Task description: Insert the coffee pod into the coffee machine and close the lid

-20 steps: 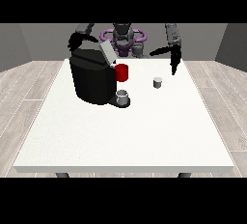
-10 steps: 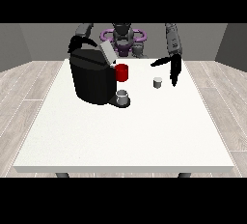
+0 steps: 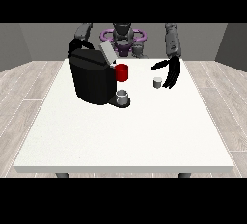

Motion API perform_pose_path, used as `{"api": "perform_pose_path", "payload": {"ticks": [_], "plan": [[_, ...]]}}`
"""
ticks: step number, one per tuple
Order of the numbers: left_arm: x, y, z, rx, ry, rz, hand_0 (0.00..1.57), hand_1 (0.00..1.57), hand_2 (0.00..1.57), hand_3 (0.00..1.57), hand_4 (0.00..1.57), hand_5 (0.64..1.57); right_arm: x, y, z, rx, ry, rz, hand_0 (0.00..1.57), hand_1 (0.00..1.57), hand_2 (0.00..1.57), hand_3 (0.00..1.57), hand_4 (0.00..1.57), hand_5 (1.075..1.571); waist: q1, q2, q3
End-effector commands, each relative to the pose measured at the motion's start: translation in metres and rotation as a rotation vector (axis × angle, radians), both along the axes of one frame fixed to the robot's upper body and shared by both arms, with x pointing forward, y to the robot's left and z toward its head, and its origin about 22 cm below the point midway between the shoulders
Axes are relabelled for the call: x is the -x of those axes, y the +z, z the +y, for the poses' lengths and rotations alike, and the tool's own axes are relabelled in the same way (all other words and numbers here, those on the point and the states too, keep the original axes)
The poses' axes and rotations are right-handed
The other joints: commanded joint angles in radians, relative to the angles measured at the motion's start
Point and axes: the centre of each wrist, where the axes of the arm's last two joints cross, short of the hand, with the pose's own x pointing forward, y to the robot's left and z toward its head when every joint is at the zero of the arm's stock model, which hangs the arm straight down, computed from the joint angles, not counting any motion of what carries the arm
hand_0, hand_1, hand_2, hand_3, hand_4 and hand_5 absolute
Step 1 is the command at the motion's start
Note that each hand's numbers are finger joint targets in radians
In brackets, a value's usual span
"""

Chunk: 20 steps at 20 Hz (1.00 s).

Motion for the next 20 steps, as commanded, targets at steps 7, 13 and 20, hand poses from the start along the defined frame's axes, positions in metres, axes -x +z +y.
{"api": "perform_pose_path", "payload": {"ticks": [7,13,20], "plan": [[-0.009,-0.004,0.001,-0.214,-0.028,0.013,0.57,0.57,0.7,0.41,0.0,1.571,-0.005,0.001,0.013,0.059,0.024,0.015,0.0,0.0,0.0,0.0,0.39,1.571,-0.037,0.046,-0.0001],[-0.012,-0.006,-0.006,-0.278,-0.038,-0.037,0.7,0.7,0.83,0.59,0.0,1.571,-0.01,-0.007,0.005,0.006,0.019,0.014,0.0,0.0,0.0,0.0,0.47,1.571,-0.011,0.024,0.0001],[-0.016,-0.002,0.013,-0.335,0.011,-0.115,0.84,0.84,0.97,0.75,0.38,1.571,-0.005,0.008,0.031,0.026,0.012,-0.01,0.0,0.0,0.0,0.0,0.49,1.571,-0.033,0.051,-0.0004]]}}
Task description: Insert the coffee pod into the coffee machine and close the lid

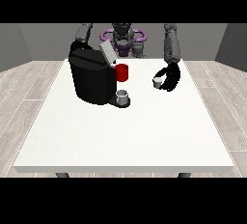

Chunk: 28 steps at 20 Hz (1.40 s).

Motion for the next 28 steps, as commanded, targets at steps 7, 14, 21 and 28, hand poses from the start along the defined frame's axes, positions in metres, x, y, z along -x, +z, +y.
{"api": "perform_pose_path", "payload": {"ticks": [7,14,21,28], "plan": [[-0.004,0.006,0.014,-0.163,-0.005,-0.007,1.03,1.03,1.11,0.89,0.29,1.571,-0.008,0.014,-0.005,-0.037,0.012,-0.034,0.0,0.0,0.0,0.0,0.51,1.571,-0.017,0.036,-0.0001],[-0.015,0.008,-0.02,-0.11,-0.122,-0.038,1.47,1.47,1.47,1.41,0.61,1.571,0.012,-0.021,-0.014,-0.026,0.008,0.074,0.0,0.0,0.0,0.0,0.43,1.571,-0.023,-0.062,0.0002],[-0.047,0.071,-0.034,-0.082,-0.213,-0.033,1.29,1.29,1.36,1.34,0.56,1.571,0.01,-0.044,-0.021,-0.076,-0.038,0.155,0.0,0.0,0.0,0.0,0.44,1.571,0.008,-0.134,0.0006],[-0.067,0.134,-0.039,-0.098,-0.291,-0.188,1.25,1.25,1.33,1.29,0.56,1.571,-0.014,-0.023,0.006,-0.071,-0.022,0.065,0.0,0.0,0.0,0.0,0.47,1.571,0.004,-0.055,0.0001]]}}
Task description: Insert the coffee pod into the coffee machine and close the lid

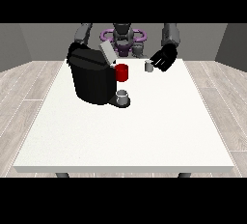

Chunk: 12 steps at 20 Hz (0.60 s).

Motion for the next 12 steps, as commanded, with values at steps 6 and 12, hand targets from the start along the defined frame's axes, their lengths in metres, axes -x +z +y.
{"api": "perform_pose_path", "payload": {"ticks": [6,12], "plan": [[-0.013,0.034,-0.014,0.018,-0.003,-0.029,1.27,1.27,1.34,1.29,0.55,1.571,-0.009,0.012,0.011,-0.012,0.055,-0.031,0.0,0.0,0.0,0.0,0.49,1.571,-0.042,0.015,-0.0003],[-0.023,0.104,0.001,0.041,0.075,-0.124,1.25,1.25,1.29,1.24,0.51,1.571,-0.022,0.042,0.022,-0.026,0.094,-0.103,0.0,0.0,0.0,0.0,0.5,1.571,-0.112,0.064,-0.0004]]}}
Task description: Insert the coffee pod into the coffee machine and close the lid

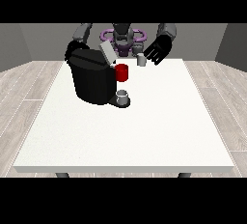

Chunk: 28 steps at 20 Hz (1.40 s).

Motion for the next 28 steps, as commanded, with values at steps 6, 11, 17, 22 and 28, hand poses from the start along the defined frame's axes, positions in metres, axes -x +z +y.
{"api": "perform_pose_path", "payload": {"ticks": [6,11,17,22,28], "plan": [[-0.006,0.072,0.016,0.055,0.047,-0.048,1.28,1.28,1.33,1.27,0.48,1.571,0.0,0.017,0.017,0.008,0.064,-0.056,0.0,0.0,0.0,0.0,0.49,1.571,-0.079,0.038,-0.0003],[-0.011,0.06,-0.013,0.018,0.024,-0.08,1.28,1.28,1.33,1.26,0.52,1.571,-0.007,0.03,0.017,0.036,0.027,-0.053,0.0,0.0,0.0,0.0,0.51,1.571,-0.082,0.051,-0.0003],[-0.013,0.056,-0.024,0.017,0.022,-0.076,1.31,1.31,1.33,1.24,0.49,1.571,-0.008,0.029,-0.003,0.043,-0.01,-0.104,0.0,0.0,0.0,0.0,0.55,1.571,-0.076,0.07,0.0001],[-0.017,0.053,-0.037,0.036,0.053,-0.052,1.3,1.3,1.33,1.23,0.5,1.571,-0.007,0.037,0.013,0.023,0.029,-0.09,0.0,0.0,0.0,0.0,0.53,1.571,-0.114,0.082,-0.0001],[-0.015,0.064,-0.033,-0.005,-0.008,-0.083,1.25,1.25,1.29,1.21,0.51,1.571,-0.014,0.036,-0.002,0.003,-0.039,-0.103,0.0,0.0,0.0,0.0,0.51,1.571,-0.068,0.102,0.0]]}}
